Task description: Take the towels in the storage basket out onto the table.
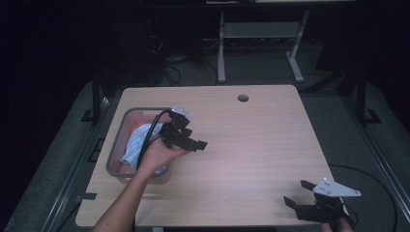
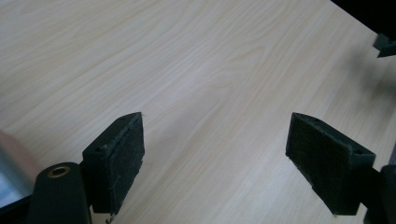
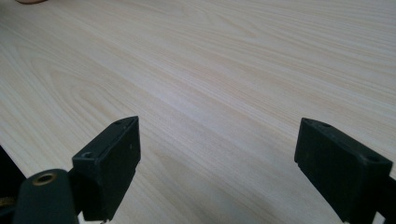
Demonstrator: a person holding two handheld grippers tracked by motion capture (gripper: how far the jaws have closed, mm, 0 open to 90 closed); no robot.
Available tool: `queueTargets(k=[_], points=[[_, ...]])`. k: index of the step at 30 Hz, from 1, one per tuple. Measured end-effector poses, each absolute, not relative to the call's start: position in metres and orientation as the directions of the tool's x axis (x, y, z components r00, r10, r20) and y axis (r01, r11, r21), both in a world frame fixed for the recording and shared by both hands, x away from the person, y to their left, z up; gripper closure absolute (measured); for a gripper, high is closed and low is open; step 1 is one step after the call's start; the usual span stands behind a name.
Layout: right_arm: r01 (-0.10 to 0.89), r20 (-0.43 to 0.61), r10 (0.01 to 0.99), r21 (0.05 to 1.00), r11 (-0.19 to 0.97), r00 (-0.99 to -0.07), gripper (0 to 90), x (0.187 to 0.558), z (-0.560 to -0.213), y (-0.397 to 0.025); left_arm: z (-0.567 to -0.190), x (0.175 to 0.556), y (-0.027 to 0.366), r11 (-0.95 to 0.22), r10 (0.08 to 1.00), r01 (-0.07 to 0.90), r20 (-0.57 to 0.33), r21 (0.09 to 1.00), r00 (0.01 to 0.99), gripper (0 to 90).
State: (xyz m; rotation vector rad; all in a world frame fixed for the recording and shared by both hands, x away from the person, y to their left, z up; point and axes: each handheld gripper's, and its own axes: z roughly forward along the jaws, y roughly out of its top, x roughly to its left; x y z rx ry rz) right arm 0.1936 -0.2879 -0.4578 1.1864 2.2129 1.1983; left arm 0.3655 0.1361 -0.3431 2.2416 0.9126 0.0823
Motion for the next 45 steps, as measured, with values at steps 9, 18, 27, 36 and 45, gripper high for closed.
queueTargets(k=[9, 18, 27, 36, 45], points=[[0.499, 0.069, 0.810, 0.817, 0.288, -0.582, 13.8, 0.192, -0.456, -0.288, -0.336, 0.370, 0.171, -0.452, 0.693, 0.633, -0.198, 0.629, 0.693, 21.2], [0.494, 0.062, 0.807, 0.817, 0.297, -0.587, 13.7, 0.192, -0.456, -0.287, -0.334, 0.373, 0.198, -0.398, 0.740, 0.667, -0.210, 0.629, 0.639, 21.1], [0.499, 0.065, 0.805, 0.813, 0.300, -0.589, 13.7, 0.194, -0.456, -0.286, -0.331, 0.373, 0.224, -0.347, 0.775, 0.686, -0.217, 0.639, 0.594, 21.0], [0.500, 0.063, 0.804, 0.811, 0.304, -0.591, 13.7, 0.194, -0.457, -0.286, -0.339, 0.375, 0.250, -0.281, 0.820, 0.723, -0.234, 0.631, 0.523, 20.8], [0.502, 0.062, 0.805, 0.810, 0.305, -0.590, 13.7, 0.194, -0.456, -0.287, -0.349, 0.379, 0.266, -0.255, 0.856, 0.754, -0.222, 0.605, 0.468, 19.9]])
